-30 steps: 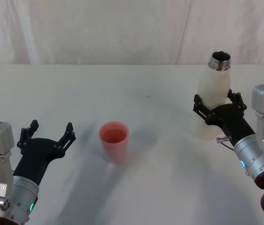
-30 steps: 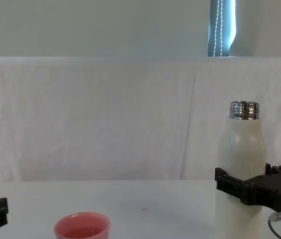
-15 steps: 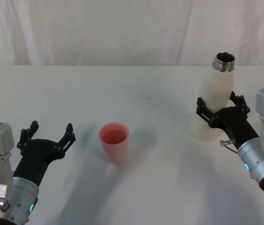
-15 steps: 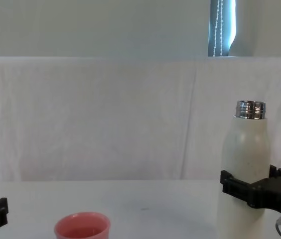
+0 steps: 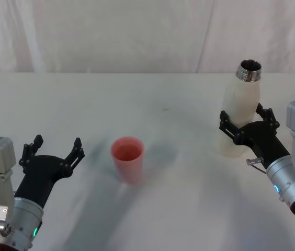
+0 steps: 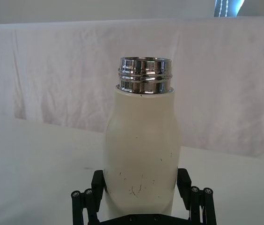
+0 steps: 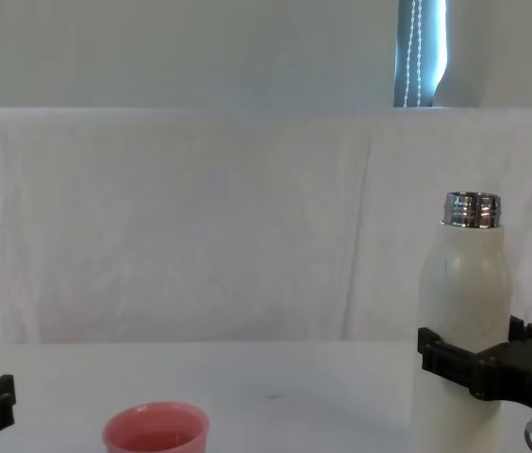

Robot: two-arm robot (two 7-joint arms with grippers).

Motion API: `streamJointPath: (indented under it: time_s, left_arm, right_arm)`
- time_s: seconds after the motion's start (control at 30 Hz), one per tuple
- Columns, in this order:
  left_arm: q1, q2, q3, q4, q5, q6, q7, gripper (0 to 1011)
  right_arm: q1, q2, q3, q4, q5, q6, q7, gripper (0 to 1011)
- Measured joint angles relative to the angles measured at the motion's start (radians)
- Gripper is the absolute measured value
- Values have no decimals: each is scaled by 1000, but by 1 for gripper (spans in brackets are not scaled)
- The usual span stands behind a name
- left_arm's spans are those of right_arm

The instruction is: Grasp the thermos with one hand and pour water into the cup lid.

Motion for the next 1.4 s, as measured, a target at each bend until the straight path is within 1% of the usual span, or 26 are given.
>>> streamJointPath:
  time_s: [0.43, 0.83, 1.4]
  left_arm:
    - [0, 0, 0, 0, 0, 0, 0, 1001]
    - [0, 0, 0, 0, 0, 0, 0, 1001]
    - [0, 0, 0, 0, 0, 0, 0, 1001]
  right_arm:
    - [-6, 5, -5, -14, 2, 7, 3, 1001]
    - [-21, 17, -10, -37, -2, 16, 4, 1001]
    - [-70, 33, -4, -89, -9, 21, 1, 1001]
